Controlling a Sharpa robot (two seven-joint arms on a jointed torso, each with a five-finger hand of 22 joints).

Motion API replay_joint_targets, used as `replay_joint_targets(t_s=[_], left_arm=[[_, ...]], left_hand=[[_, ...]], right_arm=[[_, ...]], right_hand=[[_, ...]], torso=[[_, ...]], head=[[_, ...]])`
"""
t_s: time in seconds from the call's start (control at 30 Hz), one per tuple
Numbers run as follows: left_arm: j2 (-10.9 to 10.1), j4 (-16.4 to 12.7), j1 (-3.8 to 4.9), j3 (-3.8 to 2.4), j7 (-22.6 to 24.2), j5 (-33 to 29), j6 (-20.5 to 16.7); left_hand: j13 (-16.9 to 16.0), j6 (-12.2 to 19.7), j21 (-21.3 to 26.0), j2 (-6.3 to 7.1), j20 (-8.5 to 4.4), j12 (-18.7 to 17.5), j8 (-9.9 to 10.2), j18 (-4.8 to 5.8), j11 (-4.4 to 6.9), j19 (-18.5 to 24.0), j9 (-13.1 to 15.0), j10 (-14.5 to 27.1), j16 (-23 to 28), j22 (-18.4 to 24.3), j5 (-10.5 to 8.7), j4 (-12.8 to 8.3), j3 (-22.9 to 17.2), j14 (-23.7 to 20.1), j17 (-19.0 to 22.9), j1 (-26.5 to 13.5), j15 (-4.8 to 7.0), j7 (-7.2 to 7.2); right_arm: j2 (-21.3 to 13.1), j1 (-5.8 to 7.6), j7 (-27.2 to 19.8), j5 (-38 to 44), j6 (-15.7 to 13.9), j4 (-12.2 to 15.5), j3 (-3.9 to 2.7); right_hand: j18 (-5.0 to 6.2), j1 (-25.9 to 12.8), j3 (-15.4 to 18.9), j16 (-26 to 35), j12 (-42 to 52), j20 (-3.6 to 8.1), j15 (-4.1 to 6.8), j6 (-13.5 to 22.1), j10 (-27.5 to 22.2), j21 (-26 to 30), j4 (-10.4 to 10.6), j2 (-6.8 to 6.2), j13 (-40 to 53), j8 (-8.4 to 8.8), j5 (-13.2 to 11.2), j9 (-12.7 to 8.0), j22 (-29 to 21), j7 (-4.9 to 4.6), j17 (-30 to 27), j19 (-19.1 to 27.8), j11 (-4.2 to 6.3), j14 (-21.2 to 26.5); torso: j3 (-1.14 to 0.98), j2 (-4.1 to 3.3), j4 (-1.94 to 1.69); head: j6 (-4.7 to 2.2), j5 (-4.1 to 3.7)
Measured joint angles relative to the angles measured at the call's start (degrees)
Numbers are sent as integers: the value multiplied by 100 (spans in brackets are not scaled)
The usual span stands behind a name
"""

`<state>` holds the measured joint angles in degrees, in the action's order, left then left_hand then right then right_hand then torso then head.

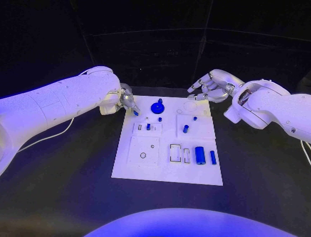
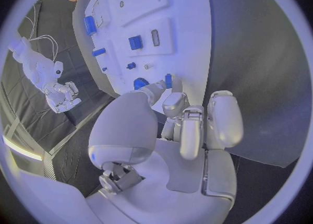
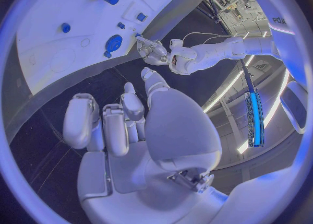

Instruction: Assemble the parts on the task board

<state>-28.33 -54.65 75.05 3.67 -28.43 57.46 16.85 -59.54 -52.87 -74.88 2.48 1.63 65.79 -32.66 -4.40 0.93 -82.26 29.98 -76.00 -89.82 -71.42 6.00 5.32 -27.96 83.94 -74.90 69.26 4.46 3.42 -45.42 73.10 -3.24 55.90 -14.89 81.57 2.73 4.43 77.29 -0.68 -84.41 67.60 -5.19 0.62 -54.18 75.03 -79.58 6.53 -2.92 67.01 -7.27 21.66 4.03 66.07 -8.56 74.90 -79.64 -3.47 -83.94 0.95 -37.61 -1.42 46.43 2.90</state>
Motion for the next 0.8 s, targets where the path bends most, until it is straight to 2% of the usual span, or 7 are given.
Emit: replay_joint_targets(t_s=[0.3,0.57,0.8], left_arm=[[-560,-911,10,4,101,-252,-447],[-986,-1634,-24,23,206,-283,-832],[-1225,-2024,-102,146,302,-60,-1124]], left_hand=[[52,-7,0,134,0,0,-107,0,31,0,42,-50,0,-45,122,-57,-227,0,0,-171,1,7],[109,-8,-23,169,0,-35,-131,0,39,0,44,-60,0,-67,156,-106,-277,0,0,-207,1,8],[118,-10,-34,192,0,-62,-131,0,39,0,44,-59,0,-78,156,-162,-332,0,0,-231,1,6]], right_arm=[[-22,0,0,-2,3,0,0],[-37,0,0,-7,10,-4,0],[-45,0,0,-11,14,-18,1]], right_hand=[[0,0,0,0,0,0,0,0,0,0,0,0,0,0,0,0,0,0,0,0,0,0],[0,0,0,0,0,0,0,0,0,0,0,0,-1,0,0,0,0,0,0,0,0,0],[0,0,0,0,0,0,0,0,0,0,0,0,-1,0,0,0,0,0,4,0,0,0]], torso=[[0,8,-15],[2,10,-30],[4,11,-32]], head=[[9,45],[17,62],[13,93]])
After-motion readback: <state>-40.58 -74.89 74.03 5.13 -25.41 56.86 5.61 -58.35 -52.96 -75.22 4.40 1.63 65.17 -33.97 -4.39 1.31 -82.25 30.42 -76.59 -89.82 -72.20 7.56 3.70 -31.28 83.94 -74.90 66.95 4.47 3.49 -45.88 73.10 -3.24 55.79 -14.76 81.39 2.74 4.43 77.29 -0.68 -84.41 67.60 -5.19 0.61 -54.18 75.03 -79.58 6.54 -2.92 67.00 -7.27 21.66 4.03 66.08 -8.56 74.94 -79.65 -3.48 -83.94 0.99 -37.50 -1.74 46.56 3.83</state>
